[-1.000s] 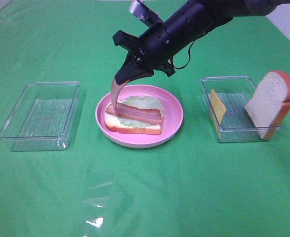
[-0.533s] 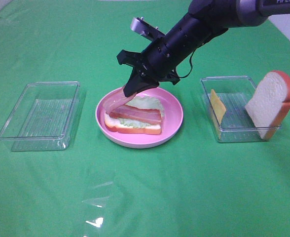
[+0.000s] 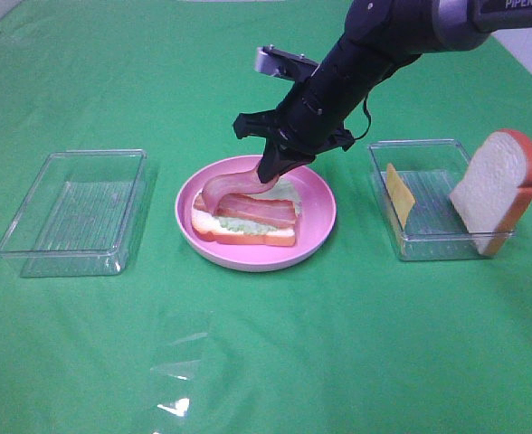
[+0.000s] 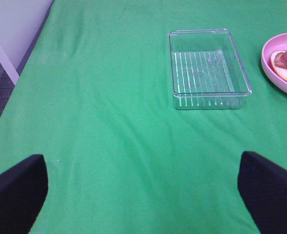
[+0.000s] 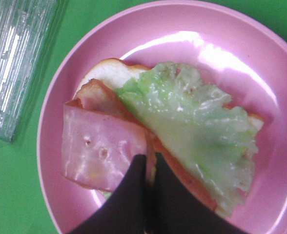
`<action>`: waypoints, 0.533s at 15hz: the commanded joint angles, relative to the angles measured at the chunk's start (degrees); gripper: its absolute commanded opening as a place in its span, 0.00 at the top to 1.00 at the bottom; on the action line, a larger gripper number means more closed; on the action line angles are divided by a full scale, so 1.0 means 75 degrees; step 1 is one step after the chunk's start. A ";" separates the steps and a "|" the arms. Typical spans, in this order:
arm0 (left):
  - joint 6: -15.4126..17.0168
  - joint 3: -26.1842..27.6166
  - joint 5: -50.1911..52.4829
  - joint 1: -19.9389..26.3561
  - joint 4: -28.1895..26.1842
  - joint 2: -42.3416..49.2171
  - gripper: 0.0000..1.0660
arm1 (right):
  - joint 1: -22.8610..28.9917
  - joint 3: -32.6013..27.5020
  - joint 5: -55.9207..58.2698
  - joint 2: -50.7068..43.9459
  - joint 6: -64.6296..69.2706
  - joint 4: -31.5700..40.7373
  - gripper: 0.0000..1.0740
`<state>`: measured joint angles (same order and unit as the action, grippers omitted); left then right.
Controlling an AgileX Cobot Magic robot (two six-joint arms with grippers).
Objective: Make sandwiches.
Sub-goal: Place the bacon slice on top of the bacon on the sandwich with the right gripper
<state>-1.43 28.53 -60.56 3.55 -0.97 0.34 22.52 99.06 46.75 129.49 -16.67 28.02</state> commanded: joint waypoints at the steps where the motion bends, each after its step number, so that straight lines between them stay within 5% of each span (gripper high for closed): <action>1: 0.0046 -0.0023 0.0053 -0.0061 0.0008 0.0115 0.06 | 0.0008 -0.0015 -0.0092 -0.0008 0.0076 -0.0160 1.00; 8: 0.0046 -0.0023 0.0053 -0.0061 0.0008 0.0115 0.06 | 0.0008 -0.0015 -0.0237 -0.0023 0.0237 -0.0749 0.89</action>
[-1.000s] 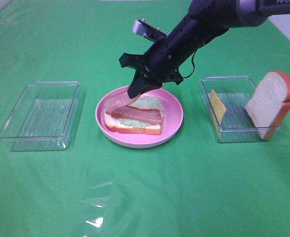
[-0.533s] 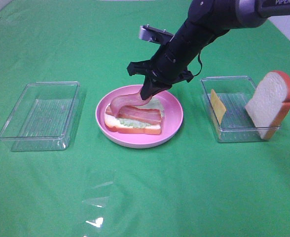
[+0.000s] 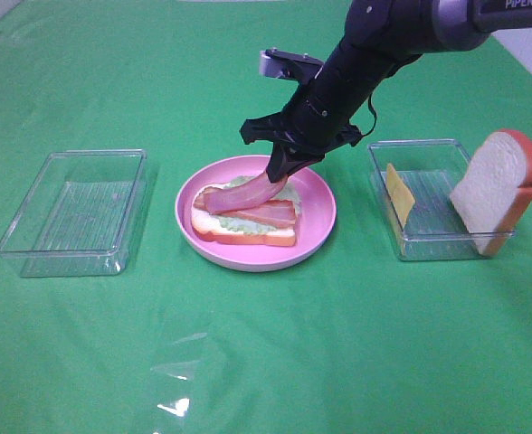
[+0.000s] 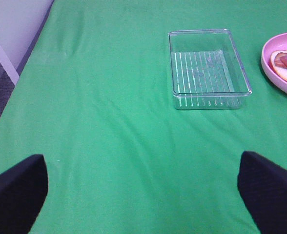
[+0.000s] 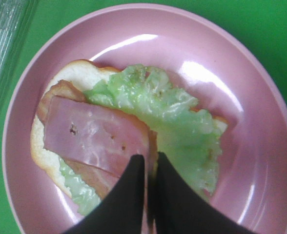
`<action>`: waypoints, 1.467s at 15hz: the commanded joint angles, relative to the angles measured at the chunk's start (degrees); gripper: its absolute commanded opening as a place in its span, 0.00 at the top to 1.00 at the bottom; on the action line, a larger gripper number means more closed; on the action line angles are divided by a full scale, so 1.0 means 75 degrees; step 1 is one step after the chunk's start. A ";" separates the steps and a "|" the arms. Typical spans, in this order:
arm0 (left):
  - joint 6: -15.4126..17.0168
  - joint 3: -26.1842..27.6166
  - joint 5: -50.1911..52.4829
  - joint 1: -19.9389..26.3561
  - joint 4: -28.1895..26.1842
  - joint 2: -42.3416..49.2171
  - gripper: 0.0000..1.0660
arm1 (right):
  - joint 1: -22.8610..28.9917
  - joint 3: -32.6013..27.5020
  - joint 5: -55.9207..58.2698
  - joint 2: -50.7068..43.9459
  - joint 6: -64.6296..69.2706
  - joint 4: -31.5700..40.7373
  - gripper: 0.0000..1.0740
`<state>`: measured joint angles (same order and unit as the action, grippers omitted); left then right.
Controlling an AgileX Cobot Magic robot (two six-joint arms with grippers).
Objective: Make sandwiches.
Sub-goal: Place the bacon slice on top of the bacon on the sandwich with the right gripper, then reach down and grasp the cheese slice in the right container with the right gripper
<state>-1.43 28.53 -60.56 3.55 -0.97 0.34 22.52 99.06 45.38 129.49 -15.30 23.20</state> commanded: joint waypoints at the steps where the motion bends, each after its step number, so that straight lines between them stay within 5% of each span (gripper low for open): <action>1: 0.0046 -0.0023 0.0053 -0.0061 0.0008 0.0115 0.06 | 0.0008 -0.0015 -0.0053 -0.0053 0.0053 -0.0206 0.86; 3: 0.0046 -0.0023 0.0053 -0.0061 0.0008 0.0115 0.06 | 0.0008 -0.0015 -0.0053 -0.0237 0.0053 -0.0260 0.68; 5: 0.0046 -0.0023 0.0053 -0.0061 0.0008 0.0115 0.06 | 0.0008 -0.0015 -0.0038 -0.0451 0.0053 -0.0313 0.35; 6: 0.0046 -0.0023 0.0053 -0.0061 0.0008 0.0115 0.06 | 0.0008 -0.0015 0.0015 -0.0688 0.0092 -0.0451 0.07; 11: 0.0046 -0.0023 0.0053 -0.0061 0.0008 0.0115 0.06 | 0.0000 -0.0008 0.0588 -0.1451 0.2139 -0.2116 0.08; 14: 0.0046 -0.0023 0.0053 -0.0061 0.0008 0.0115 0.06 | -0.0168 -0.0023 0.2475 -0.1627 0.2903 -0.3392 0.08; 18: 0.0046 -0.0023 0.0053 -0.0061 0.0008 0.0115 0.06 | -0.0733 -0.0374 0.3239 -0.1742 0.3033 -0.3361 0.09; 22: 0.0046 -0.0023 0.0053 -0.0061 0.0008 0.0115 0.06 | -0.0733 -0.0909 0.2261 -0.1742 0.2819 -0.2819 0.11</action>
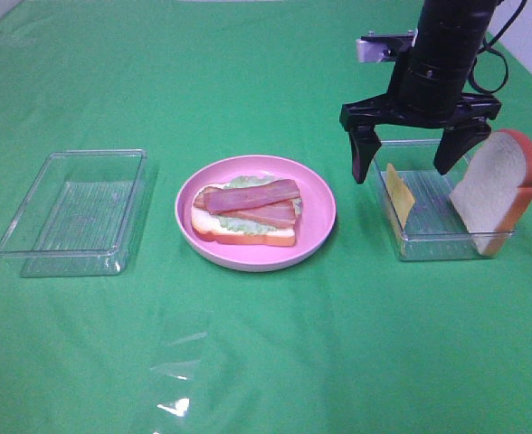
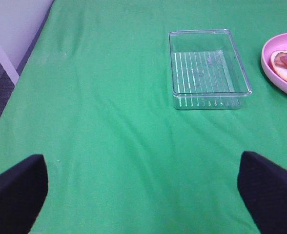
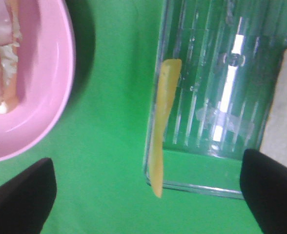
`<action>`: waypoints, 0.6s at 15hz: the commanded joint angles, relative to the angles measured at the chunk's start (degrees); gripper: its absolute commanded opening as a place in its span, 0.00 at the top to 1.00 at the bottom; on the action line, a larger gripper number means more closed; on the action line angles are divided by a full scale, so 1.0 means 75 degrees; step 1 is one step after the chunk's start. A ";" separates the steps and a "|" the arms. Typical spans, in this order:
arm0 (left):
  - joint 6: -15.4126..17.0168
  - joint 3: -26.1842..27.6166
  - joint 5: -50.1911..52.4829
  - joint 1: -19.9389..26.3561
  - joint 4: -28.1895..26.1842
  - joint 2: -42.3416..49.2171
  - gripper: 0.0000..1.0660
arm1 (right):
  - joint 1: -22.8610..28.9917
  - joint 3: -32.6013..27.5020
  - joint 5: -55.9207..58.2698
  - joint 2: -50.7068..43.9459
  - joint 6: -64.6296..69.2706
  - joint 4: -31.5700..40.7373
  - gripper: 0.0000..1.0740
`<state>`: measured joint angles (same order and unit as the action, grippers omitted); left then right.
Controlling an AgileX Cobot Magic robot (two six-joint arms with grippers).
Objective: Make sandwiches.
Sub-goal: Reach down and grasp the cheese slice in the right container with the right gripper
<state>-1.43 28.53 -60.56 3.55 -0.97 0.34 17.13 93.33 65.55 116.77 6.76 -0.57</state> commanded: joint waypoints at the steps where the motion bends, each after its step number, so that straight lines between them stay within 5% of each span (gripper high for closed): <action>1: 0.0046 -0.0023 0.0053 -0.0061 0.0008 0.0115 0.06 | -0.0015 -0.0160 -0.0611 -0.0046 -0.0122 0.0344 0.11; 9: 0.0046 -0.0023 0.0053 -0.0061 0.0008 0.0115 0.06 | -0.0367 -0.0160 -0.0756 0.0581 -0.0168 0.0558 0.16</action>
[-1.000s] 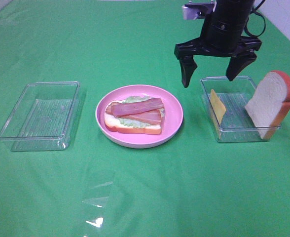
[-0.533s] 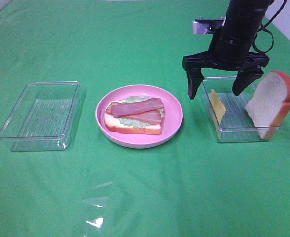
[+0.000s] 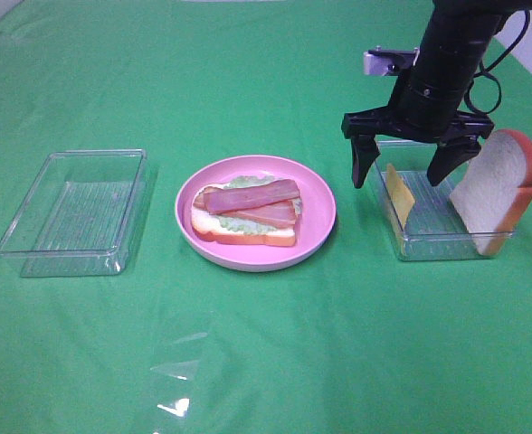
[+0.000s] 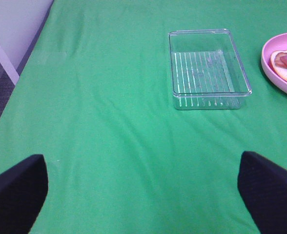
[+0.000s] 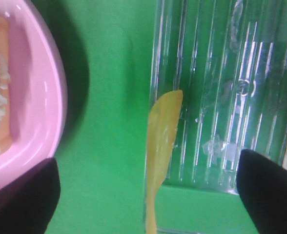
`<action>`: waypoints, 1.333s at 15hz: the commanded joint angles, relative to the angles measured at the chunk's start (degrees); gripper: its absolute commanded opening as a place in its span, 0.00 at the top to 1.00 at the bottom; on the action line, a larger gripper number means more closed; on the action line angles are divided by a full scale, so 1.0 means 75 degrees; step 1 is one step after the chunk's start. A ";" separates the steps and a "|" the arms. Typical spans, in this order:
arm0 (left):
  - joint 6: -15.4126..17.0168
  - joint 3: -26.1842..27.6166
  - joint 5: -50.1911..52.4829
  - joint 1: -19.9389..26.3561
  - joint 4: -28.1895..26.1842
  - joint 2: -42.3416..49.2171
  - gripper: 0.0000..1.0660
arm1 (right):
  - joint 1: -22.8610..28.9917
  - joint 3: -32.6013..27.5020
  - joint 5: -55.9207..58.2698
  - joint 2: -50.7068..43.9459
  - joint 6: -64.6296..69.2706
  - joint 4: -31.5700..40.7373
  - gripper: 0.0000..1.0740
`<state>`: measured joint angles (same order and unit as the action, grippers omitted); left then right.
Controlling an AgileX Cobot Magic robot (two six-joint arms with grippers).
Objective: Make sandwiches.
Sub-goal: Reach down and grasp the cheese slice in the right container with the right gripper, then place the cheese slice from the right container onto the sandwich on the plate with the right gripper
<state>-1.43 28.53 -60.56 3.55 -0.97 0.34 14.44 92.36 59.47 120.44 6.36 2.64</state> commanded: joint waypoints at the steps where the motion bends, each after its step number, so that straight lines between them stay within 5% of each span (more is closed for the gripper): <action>1: 0.0046 -0.0023 0.0053 -0.0061 0.0008 0.0115 0.06 | -0.0008 -0.0031 0.0046 0.0160 -0.0122 0.0115 0.19; 2: 0.0046 -0.0023 0.0053 -0.0061 0.0008 0.0115 0.06 | -0.0008 -0.0031 0.0061 0.0183 -0.0138 0.0115 0.21; 3: 0.0046 -0.0023 0.0053 -0.0061 0.0008 0.0115 0.06 | -0.0008 -0.0031 0.0107 0.0222 -0.0115 0.0115 0.45; 5: 0.0046 -0.0023 0.0053 -0.0061 0.0008 0.0115 0.06 | -0.0008 -0.0031 0.0138 0.0214 -0.0069 0.0099 0.59; 11: 0.0046 -0.0023 0.0053 -0.0061 0.0008 0.0115 0.06 | 0.0000 -0.0031 0.0145 0.0214 -0.0069 0.0084 0.65; 16: 0.0046 -0.0023 0.0053 -0.0061 0.0008 0.0115 0.06 | 0.0000 -0.0031 0.0176 0.0214 -0.0061 0.0061 1.00; 20: 0.0046 -0.0023 0.0053 -0.0061 0.0008 0.0115 0.06 | 0.0000 -0.0031 0.0298 0.0145 -0.0061 0.0069 1.00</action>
<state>-1.43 28.53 -60.56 3.55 -0.97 0.34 14.44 92.36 60.62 121.93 5.79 3.21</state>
